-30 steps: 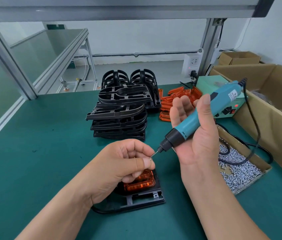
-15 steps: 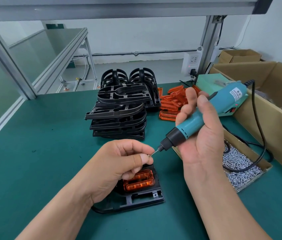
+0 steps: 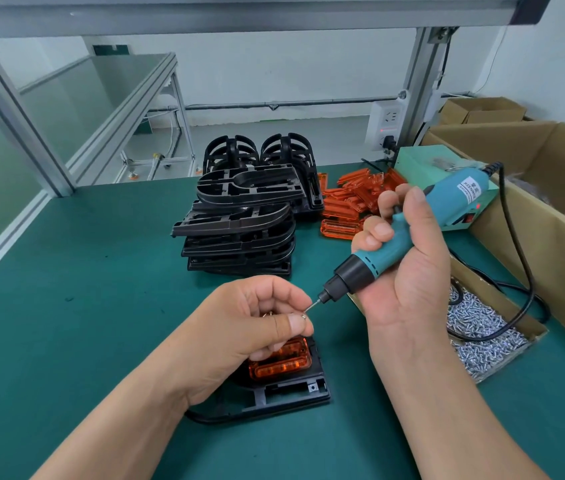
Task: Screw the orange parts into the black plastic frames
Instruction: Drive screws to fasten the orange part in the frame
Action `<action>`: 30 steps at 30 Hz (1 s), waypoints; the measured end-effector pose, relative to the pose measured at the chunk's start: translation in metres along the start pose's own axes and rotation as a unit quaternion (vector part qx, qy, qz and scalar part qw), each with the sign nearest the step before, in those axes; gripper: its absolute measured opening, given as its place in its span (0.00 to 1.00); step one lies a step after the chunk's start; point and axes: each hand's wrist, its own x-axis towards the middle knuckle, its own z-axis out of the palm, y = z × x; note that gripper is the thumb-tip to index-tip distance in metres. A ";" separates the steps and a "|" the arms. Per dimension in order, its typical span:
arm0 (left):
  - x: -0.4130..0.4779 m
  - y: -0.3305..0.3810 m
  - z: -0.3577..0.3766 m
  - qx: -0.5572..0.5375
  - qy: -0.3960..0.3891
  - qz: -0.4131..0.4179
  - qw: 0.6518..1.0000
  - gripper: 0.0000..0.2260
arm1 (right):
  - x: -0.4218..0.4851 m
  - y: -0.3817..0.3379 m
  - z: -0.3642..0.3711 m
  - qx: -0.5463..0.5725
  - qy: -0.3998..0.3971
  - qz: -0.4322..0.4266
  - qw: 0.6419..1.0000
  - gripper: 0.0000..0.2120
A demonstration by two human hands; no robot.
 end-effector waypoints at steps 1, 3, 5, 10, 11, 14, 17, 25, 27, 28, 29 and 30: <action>0.000 -0.001 0.000 0.004 0.000 0.000 1.000 0.09 | 0.000 0.000 0.000 -0.001 -0.002 0.003 1.000 0.03; 0.000 -0.001 -0.001 0.005 0.000 0.001 1.000 0.09 | 0.000 0.001 0.001 -0.005 -0.006 0.007 1.000 0.03; 0.000 0.000 -0.001 0.007 0.000 0.001 1.000 0.08 | -0.001 0.001 0.001 -0.006 -0.010 0.009 1.000 0.03; 0.000 0.001 -0.002 0.007 -0.002 -0.002 1.000 0.08 | 0.000 0.000 0.000 -0.005 -0.008 0.004 1.000 0.03; -0.001 0.001 -0.002 0.007 -0.003 -0.002 1.000 0.08 | 0.000 0.001 0.000 -0.007 -0.008 0.004 1.000 0.03; -0.001 0.001 -0.001 0.013 -0.005 -0.004 1.000 0.08 | 0.000 0.001 0.000 -0.012 -0.009 0.005 1.000 0.04; -0.001 0.001 0.000 0.017 -0.003 -0.002 1.000 0.08 | 0.000 0.002 0.000 -0.024 -0.011 0.005 1.000 0.05; -0.001 0.001 0.000 0.029 0.001 -0.006 1.000 0.08 | 0.000 0.001 -0.002 -0.026 -0.007 0.004 1.000 0.11; -0.001 0.001 -0.001 0.031 -0.001 -0.007 1.000 0.08 | 0.001 0.001 -0.001 -0.028 -0.006 0.003 1.000 0.10; -0.001 0.001 -0.001 0.031 -0.002 -0.006 1.000 0.08 | 0.001 0.001 -0.001 -0.029 -0.004 0.003 1.000 0.10; -0.002 0.001 -0.001 0.030 -0.003 -0.005 1.000 0.08 | 0.002 0.002 -0.001 -0.028 -0.002 0.004 1.000 0.10; -0.002 0.001 -0.001 0.029 -0.004 -0.004 1.000 0.08 | 0.002 0.002 -0.001 -0.027 -0.001 0.004 1.000 0.10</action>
